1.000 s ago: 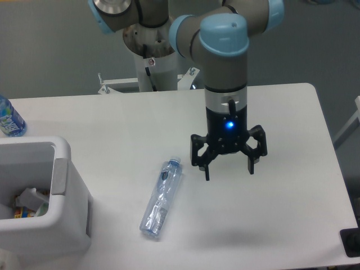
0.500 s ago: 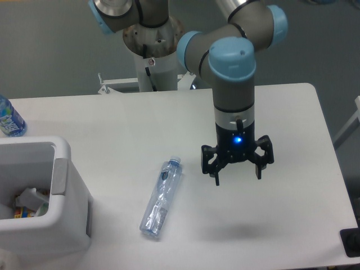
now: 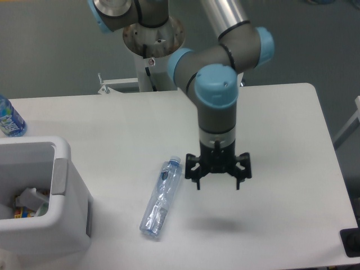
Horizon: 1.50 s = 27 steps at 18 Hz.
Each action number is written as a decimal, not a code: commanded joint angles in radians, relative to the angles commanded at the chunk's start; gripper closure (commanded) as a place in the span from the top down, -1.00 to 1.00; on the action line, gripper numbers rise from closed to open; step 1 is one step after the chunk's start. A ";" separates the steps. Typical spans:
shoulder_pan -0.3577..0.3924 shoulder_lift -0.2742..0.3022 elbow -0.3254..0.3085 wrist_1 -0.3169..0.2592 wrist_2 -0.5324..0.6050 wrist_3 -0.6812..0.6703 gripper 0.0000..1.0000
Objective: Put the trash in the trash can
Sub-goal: 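Lower the gripper onto the bottle's cap end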
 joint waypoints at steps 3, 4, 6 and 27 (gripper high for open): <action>-0.046 -0.040 0.003 0.005 0.000 -0.011 1.00; -0.057 -0.049 0.003 0.005 0.000 -0.015 1.00; -0.077 -0.060 0.005 0.005 -0.002 -0.035 1.00; -0.200 -0.181 0.046 0.006 0.002 -0.107 1.00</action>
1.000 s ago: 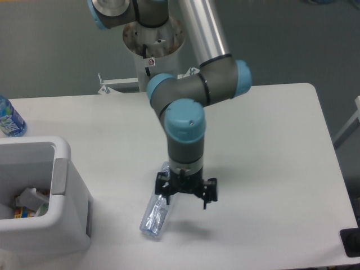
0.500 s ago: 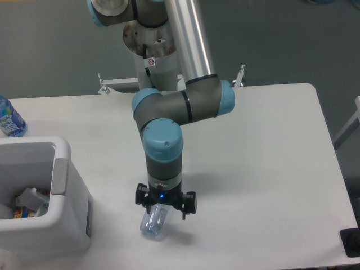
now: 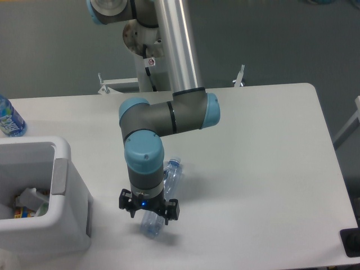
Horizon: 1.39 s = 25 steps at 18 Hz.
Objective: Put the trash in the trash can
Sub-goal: 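Lower the gripper onto the bottle's cap end, then close the gripper on the bottle and begin lifting it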
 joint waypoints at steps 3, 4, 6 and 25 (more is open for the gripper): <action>-0.002 -0.021 0.005 0.000 0.009 0.002 1.00; -0.003 -0.025 0.006 0.000 0.011 0.002 1.00; -0.003 -0.031 0.006 0.000 0.011 0.003 1.00; -0.003 -0.061 0.008 0.002 0.055 -0.005 0.83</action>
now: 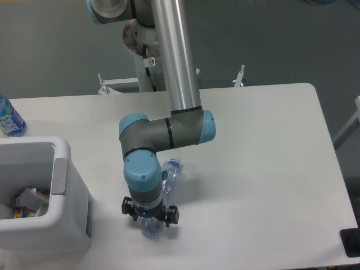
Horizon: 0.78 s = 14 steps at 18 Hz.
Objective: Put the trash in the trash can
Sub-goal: 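Close the gripper on the bottle and begin lifting it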
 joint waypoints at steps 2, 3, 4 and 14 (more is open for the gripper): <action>0.000 0.000 0.003 0.005 0.000 -0.024 0.47; 0.000 0.000 0.003 0.008 0.003 -0.029 0.40; 0.000 0.000 0.003 0.008 0.006 -0.029 0.40; 0.002 0.009 0.005 0.006 0.043 -0.035 0.22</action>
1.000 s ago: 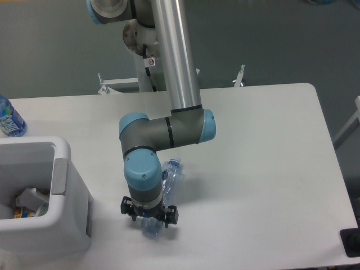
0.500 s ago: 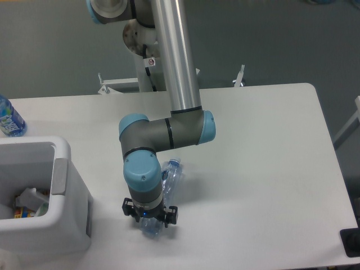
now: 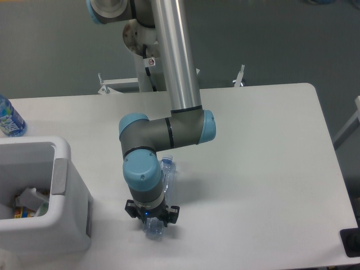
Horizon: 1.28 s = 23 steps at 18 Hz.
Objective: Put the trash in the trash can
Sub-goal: 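Close the gripper on the bottle and begin lifting it, then lift the bottle and carry it over the trash bin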
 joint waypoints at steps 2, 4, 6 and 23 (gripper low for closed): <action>0.000 0.005 0.000 0.000 0.000 0.000 0.22; 0.000 0.009 0.009 0.000 0.000 0.002 0.21; 0.002 0.011 0.024 0.000 0.000 0.002 0.21; 0.107 0.170 0.227 0.006 -0.020 -0.110 0.10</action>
